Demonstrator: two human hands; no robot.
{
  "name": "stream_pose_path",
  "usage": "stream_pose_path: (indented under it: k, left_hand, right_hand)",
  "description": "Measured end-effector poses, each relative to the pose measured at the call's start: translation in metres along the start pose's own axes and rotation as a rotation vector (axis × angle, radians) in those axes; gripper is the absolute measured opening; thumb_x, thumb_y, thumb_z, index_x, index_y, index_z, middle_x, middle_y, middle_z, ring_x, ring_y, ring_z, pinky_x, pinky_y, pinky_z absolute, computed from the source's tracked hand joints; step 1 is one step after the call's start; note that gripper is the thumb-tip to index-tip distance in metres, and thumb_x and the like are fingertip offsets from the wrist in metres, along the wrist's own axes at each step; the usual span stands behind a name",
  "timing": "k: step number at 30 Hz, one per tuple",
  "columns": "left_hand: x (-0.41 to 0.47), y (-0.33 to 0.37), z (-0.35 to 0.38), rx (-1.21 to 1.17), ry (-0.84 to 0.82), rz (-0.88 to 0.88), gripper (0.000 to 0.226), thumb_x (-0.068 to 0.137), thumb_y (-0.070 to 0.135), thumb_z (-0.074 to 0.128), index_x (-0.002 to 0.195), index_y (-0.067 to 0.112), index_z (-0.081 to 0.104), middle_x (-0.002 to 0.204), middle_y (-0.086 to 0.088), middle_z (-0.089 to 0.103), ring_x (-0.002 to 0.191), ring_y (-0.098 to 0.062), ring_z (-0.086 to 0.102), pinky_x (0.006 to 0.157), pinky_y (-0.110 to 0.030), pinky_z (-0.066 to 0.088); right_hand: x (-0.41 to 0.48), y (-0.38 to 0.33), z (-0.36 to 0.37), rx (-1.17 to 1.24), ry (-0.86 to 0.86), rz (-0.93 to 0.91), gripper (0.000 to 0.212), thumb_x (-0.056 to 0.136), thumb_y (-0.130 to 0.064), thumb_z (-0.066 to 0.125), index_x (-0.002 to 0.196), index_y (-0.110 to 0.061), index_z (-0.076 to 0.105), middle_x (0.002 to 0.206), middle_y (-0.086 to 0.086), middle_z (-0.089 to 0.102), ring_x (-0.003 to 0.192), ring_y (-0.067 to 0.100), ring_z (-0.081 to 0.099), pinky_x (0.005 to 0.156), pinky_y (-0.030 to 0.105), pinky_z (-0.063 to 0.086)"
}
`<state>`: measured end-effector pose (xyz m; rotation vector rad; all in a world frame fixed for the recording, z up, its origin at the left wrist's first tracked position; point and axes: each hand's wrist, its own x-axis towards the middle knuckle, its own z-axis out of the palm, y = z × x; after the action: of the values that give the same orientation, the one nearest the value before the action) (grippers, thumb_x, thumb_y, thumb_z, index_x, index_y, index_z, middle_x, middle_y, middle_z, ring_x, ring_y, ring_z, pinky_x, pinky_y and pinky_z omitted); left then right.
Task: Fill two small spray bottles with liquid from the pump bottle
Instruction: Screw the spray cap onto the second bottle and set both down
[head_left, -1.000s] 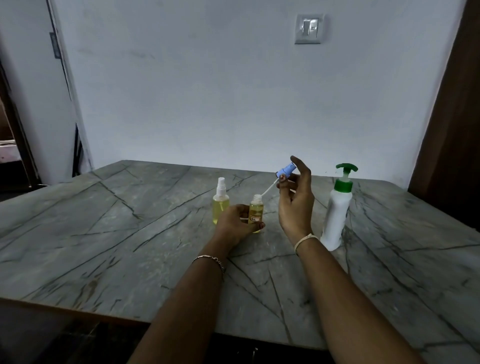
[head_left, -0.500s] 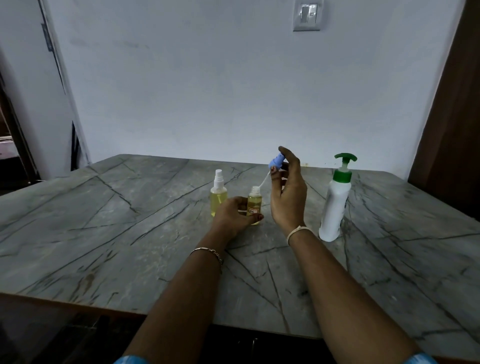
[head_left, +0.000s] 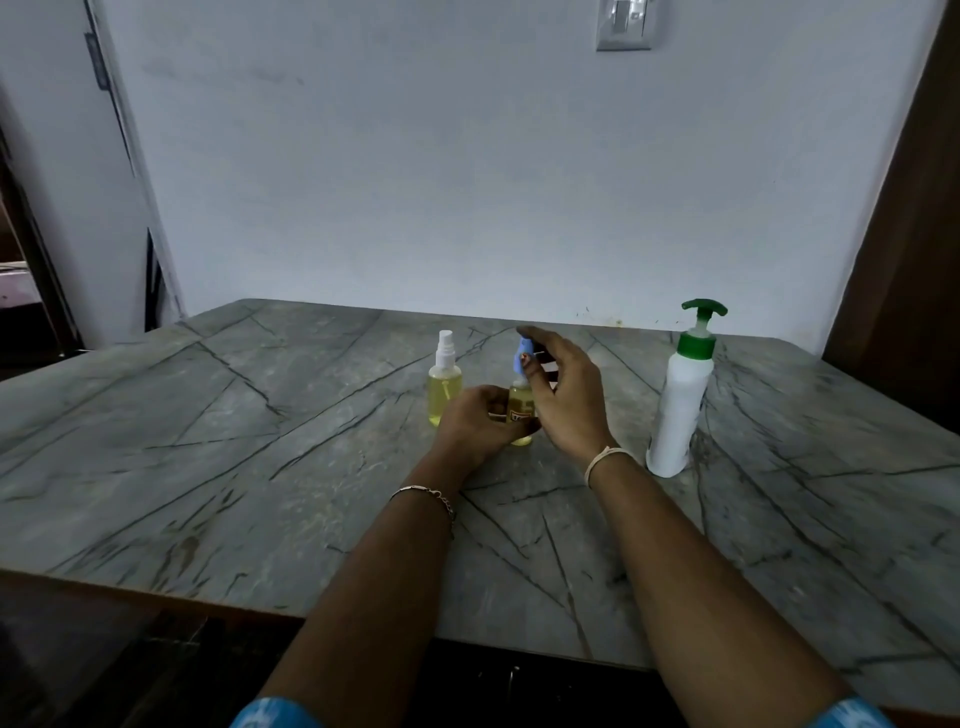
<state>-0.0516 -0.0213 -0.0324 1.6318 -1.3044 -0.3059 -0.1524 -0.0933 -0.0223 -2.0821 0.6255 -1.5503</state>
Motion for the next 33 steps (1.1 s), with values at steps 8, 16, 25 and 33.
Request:
stream_pose_path:
  k: [8, 16, 25, 33]
  left_hand:
    - [0.001, 0.000, 0.003, -0.063, -0.007, 0.026, 0.045, 0.074, 0.020, 0.079, 0.114, 0.009, 0.061, 0.103, -0.002, 0.067, 0.095, -0.015, 0.065, 0.086, -0.027, 0.053]
    - [0.005, 0.000, 0.003, -0.094, -0.025, -0.011, 0.046, 0.075, 0.018, 0.078, 0.115, 0.006, 0.060, 0.108, -0.006, 0.067, 0.098, -0.018, 0.065, 0.090, -0.032, 0.053]
    - [0.005, -0.001, 0.002, -0.084, -0.019, -0.008, 0.054, 0.072, 0.021, 0.080, 0.120, 0.006, 0.058, 0.110, -0.006, 0.067, 0.094, -0.013, 0.064, 0.083, -0.024, 0.052]
    - [0.005, -0.005, 0.004, -0.104, -0.017, -0.032, 0.063, 0.068, 0.026, 0.083, 0.123, 0.010, 0.057, 0.115, -0.005, 0.067, 0.095, -0.010, 0.064, 0.083, -0.020, 0.050]
  right_hand:
    - [-0.001, 0.000, -0.002, 0.007, -0.072, 0.066, 0.027, 0.096, -0.021, 0.055, 0.121, -0.030, 0.062, 0.106, -0.004, 0.065, 0.098, 0.011, 0.061, 0.083, 0.038, 0.056]
    - [-0.001, -0.005, -0.006, 0.136, -0.086, 0.140, 0.026, 0.095, -0.012, 0.055, 0.112, -0.029, 0.062, 0.100, -0.002, 0.069, 0.092, 0.009, 0.063, 0.076, 0.019, 0.051]
    - [-0.001, -0.008, -0.006, 0.157, -0.006, 0.207, 0.023, 0.082, -0.019, 0.074, 0.101, -0.025, 0.063, 0.092, -0.010, 0.064, 0.086, 0.005, 0.059, 0.068, 0.016, 0.044]
    - [-0.001, -0.009, -0.012, 0.388, 0.024, 0.426, 0.032, 0.102, -0.027, 0.039, 0.113, -0.014, 0.066, 0.111, -0.003, 0.066, 0.094, -0.002, 0.057, 0.073, 0.010, 0.041]
